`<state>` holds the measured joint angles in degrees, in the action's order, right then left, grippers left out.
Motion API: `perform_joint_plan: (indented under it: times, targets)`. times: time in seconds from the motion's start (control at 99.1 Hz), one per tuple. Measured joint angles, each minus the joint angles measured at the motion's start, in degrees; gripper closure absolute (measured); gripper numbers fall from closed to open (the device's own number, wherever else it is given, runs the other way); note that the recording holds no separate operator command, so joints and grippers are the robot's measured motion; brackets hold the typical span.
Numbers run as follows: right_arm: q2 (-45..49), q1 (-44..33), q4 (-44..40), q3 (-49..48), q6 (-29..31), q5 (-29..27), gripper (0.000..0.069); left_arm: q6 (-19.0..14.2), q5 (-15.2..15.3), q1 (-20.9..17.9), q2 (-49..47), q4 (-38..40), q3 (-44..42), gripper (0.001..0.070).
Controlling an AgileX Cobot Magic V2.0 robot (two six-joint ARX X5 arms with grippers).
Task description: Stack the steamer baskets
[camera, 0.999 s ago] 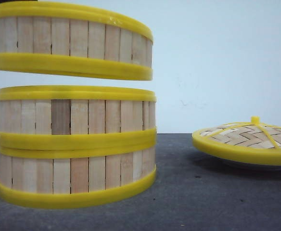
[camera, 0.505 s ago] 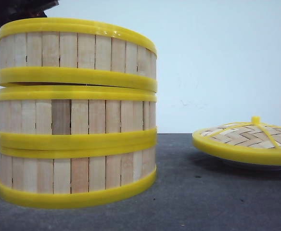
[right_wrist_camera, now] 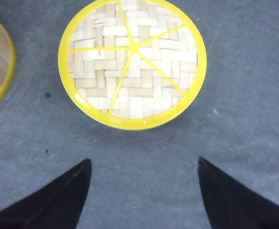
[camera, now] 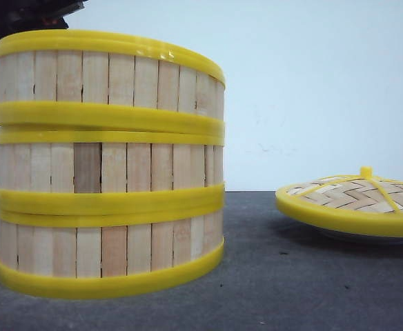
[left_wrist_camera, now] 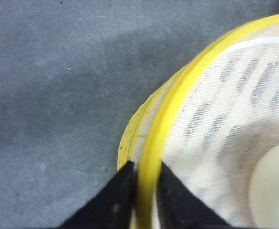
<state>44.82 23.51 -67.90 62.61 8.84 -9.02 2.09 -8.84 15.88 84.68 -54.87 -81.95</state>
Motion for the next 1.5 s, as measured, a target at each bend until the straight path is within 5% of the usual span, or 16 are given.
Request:
perform_joint_plan:
  times: [0.141, 0.262, 0.595, 0.858, 1.1, 1.503]
  targets:
    - [0.00, 0.00, 1.86, -0.44, 0.00, 0.13, 0.0256, 0.00, -0.13, 0.02, 0.00, 0.35, 0.00, 0.0500]
    - [0.13, 0.00, 5.92, -3.19, 0.00, 1.77, 0.0256, 0.00, -0.13, 0.04, 0.00, 0.85, 0.00, 0.0471]
    - [7.76, -3.69, 18.69, -5.75, -1.03, 7.87, 0.0256, 0.00, -0.11, -2.29, -11.26, 0.92, -0.07, 0.0469]
    - [19.78, -7.93, 27.87, -5.75, -3.63, 10.58, 0.0256, 0.68, 0.13, -10.62, -19.32, -4.96, 1.05, 0.0475]
    - [28.22, -8.50, 33.33, -5.75, -5.92, 10.58, 0.0256, 0.96, 0.33, -18.32, -29.79, -2.71, 13.38, 0.0475]
    - [37.03, -8.52, 39.89, -5.75, -6.12, 10.54, 0.0322, 0.90, 0.09, -18.84, -33.81, -1.46, 23.47, 0.0475]
